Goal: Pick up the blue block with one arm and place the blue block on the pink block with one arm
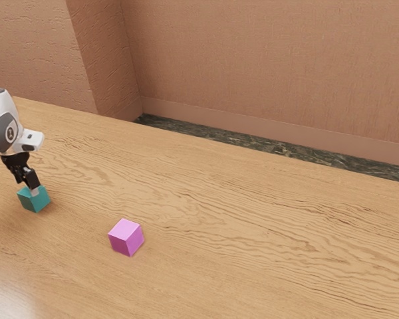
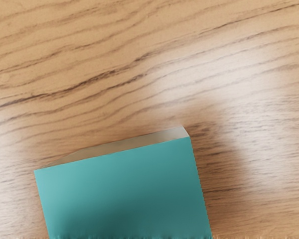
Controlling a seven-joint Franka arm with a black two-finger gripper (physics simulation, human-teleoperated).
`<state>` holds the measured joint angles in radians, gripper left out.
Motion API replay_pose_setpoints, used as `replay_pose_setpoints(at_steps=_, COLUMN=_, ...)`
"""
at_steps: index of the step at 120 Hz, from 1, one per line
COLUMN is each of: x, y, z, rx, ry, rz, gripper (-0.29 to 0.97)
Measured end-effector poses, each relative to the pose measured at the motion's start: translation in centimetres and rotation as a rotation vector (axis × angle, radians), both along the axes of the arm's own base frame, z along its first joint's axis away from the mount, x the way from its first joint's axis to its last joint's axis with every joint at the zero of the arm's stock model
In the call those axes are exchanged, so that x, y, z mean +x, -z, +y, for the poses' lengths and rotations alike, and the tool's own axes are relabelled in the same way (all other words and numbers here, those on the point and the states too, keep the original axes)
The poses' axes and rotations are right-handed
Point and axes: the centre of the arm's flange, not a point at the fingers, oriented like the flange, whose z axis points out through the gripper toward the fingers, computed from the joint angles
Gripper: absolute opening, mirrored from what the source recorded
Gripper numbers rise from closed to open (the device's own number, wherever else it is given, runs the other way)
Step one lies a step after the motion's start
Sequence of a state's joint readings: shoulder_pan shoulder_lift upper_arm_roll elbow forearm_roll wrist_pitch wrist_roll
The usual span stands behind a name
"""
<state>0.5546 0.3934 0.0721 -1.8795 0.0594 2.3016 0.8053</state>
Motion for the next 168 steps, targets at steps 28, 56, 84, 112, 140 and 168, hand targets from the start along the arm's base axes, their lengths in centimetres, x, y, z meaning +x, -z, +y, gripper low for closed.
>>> replay_pose_setpoints(at_steps=28, x=-0.1, y=1.3, z=0.0, rx=-0.018, ry=0.002, rz=0.015, gripper=0.68)
replay_pose_setpoints(at_steps=56, x=0.3, y=1.4, z=0.4, rx=-0.029, ry=-0.011, rz=0.002, gripper=0.68)
replay_pose_setpoints(at_steps=84, x=0.6, y=1.8, z=0.6, rx=-0.036, ry=-0.022, rz=-0.006, gripper=0.68)
replay_pose_setpoints(at_steps=112, x=1.1, y=2.2, z=0.9, rx=-0.036, ry=-0.03, rz=-0.011, gripper=0.68)
replay_pose_setpoints(at_steps=140, x=1.1, y=2.7, z=1.5, rx=-0.038, ry=-0.042, rz=-0.009, gripper=0.68)
replay_pose_setpoints(at_steps=168, x=1.1, y=3.8, z=1.5, rx=-0.046, ry=-0.045, rz=0.003, gripper=0.68)
